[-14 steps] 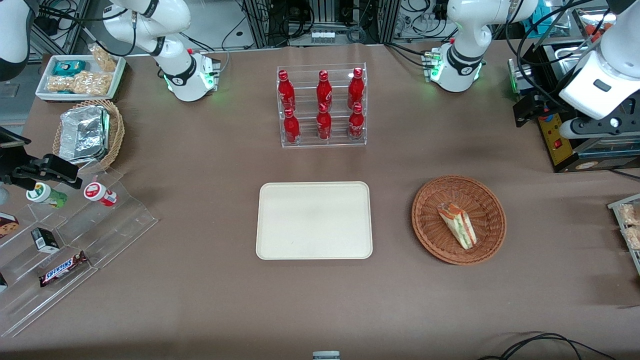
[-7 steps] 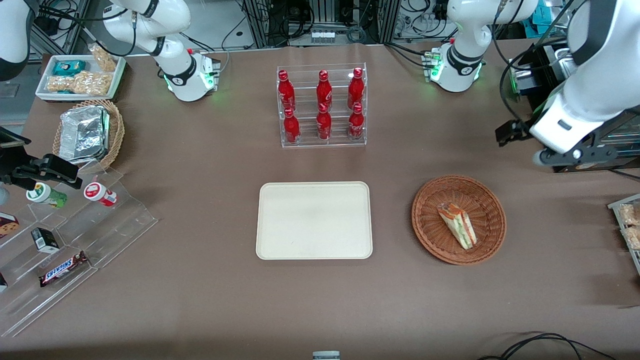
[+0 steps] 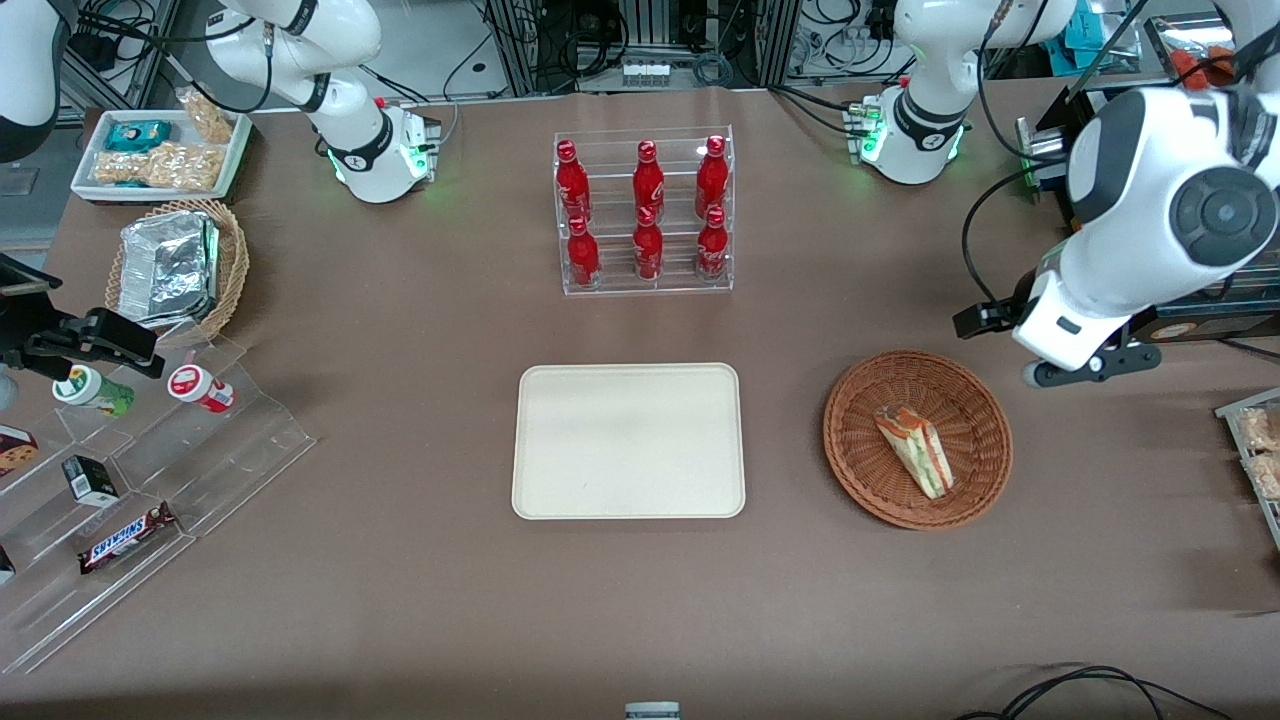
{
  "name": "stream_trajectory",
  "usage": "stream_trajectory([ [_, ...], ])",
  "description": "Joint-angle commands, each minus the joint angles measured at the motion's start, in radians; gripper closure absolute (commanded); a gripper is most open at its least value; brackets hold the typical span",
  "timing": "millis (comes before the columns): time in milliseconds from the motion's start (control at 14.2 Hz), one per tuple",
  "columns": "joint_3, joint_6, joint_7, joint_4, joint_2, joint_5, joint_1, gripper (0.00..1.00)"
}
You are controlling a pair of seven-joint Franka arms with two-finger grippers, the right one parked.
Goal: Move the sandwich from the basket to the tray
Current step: 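Move the left gripper over the wicker basket above the wrapped sandwich, then lower the open left gripper and close it on the sandwich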
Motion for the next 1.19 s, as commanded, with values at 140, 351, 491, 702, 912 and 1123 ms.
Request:
stream_trajectory([
  [140,-0.004,0.007,-0.094,0.014,0.021,0.0,0.003,0.0],
  [351,-0.004,0.01,-0.098,0.011,0.031,0.008,0.003,0.0],
  [491,-0.004,0.008,-0.102,0.009,0.036,0.008,0.001,0.0],
  [702,-0.012,0.01,-0.161,0.008,0.038,0.008,0.007,0.0],
  [912,-0.015,0.066,-0.197,0.006,0.062,-0.006,0.009,0.0],
  [1123,-0.053,0.187,-0.337,0.015,0.139,-0.001,0.003,0.0],
])
